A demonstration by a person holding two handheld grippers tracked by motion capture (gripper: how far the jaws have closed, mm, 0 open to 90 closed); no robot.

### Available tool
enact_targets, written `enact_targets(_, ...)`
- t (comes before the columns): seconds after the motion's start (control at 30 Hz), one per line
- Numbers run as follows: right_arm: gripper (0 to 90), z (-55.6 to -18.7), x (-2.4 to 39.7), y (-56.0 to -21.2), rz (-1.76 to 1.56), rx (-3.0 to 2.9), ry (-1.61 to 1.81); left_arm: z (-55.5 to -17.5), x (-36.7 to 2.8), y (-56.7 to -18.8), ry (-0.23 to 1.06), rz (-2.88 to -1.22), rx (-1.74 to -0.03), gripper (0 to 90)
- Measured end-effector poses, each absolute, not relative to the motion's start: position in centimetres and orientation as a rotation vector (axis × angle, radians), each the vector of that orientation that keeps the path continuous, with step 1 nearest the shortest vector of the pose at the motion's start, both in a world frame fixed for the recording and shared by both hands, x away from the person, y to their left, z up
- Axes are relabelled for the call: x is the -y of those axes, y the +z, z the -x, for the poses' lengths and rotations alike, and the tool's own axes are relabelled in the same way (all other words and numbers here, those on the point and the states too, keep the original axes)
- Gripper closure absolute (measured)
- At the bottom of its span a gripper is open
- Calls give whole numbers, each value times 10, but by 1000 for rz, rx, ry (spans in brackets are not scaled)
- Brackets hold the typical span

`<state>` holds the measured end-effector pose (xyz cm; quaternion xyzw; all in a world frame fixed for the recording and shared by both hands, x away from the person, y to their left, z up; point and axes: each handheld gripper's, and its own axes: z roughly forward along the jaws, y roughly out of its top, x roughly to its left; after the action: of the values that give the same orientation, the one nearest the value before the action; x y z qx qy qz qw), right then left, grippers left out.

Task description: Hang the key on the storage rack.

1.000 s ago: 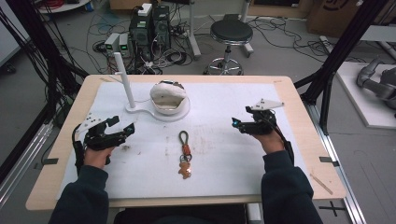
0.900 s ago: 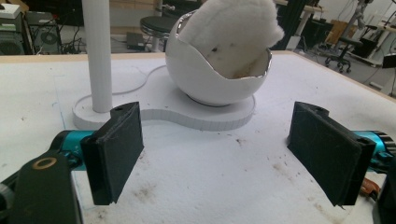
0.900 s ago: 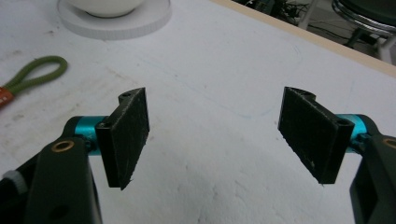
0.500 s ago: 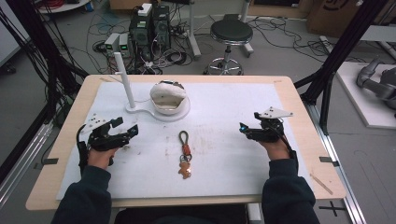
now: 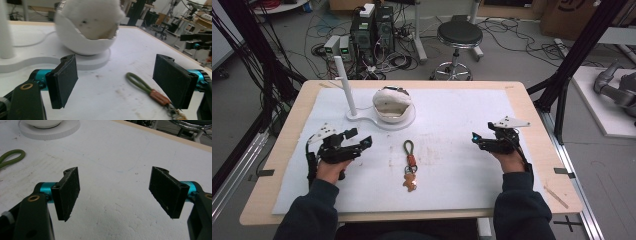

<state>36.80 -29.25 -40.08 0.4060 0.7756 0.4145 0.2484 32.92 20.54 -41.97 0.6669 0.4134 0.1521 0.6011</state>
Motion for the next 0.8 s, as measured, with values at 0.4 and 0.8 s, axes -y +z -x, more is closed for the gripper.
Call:
enact_targets(0.4, 252, -368, 293, -403, -1119, -2116, 1167, -338, -133, -436, 201, -1799, -983, 433)
enact_targets(0.8, 257, -368, 293, -403, -1114, -2121, 1170, -335, -72, -449, 277, -2031, -1020, 374)
